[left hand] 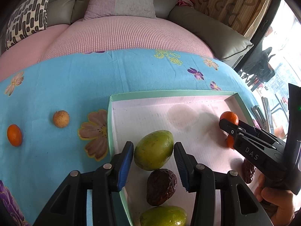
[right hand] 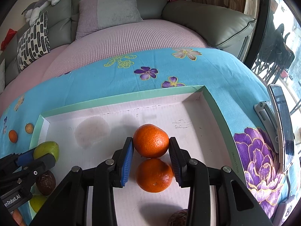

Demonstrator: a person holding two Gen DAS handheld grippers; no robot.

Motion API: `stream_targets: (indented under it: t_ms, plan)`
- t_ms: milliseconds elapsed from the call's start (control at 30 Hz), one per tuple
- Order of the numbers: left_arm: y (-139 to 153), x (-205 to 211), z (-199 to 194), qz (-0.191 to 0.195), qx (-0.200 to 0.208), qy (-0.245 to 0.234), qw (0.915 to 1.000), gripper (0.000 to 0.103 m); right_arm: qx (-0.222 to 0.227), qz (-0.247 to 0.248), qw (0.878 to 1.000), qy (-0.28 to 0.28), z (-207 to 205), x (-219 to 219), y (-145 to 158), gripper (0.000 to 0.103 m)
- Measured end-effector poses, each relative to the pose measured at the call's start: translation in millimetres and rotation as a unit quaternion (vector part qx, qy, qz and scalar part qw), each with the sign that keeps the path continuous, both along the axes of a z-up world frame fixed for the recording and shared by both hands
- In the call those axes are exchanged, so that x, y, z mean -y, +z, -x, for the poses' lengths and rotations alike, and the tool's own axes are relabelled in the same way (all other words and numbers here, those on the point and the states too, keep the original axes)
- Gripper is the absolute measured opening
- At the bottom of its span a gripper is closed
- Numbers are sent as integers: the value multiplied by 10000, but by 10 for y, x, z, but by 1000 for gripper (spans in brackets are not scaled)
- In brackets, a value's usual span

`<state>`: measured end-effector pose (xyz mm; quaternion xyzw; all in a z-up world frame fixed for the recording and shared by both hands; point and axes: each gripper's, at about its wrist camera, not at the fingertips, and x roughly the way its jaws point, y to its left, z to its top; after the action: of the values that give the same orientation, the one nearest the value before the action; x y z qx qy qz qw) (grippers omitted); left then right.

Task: Organize fruits
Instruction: 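Lower both fruits into the tray and open both tools, then move both open tools back toward the last tangerine and brown fruit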

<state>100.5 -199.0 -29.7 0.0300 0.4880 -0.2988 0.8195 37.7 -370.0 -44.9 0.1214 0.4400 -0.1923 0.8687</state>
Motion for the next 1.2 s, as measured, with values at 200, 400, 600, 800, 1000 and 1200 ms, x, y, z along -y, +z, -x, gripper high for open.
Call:
stream_targets:
  t_ms: [200, 400, 600, 800, 1000, 1200]
  plan:
    - [98, -43, 0, -131, -79, 47, 9999, 52, -25, 48, 10000, 55, -18, -35, 14, 41]
    - [320, -243, -33, -303, 101, 396, 9987, 64, -47, 159, 9998, 92, -26, -100, 113, 53]
    - [317, -584, -207, -515, 75, 1130, 9922, 84, -122, 328, 9993, 90, 0, -188, 233, 67]
    - [230, -884, -357, -831, 20, 1574, 9840, 90, -144, 93, 9998, 75, 24, -246, 264, 81]
    - [287, -1085, -395, -1126, 323, 1701, 9785, 101, -158, 179, 9996, 167, 4, -375, 286, 82]
    - [318, -1321, -484, -1246, 352, 1936, 9725, 101, -108, 146, 9992, 358, -51, -545, 280, 86]
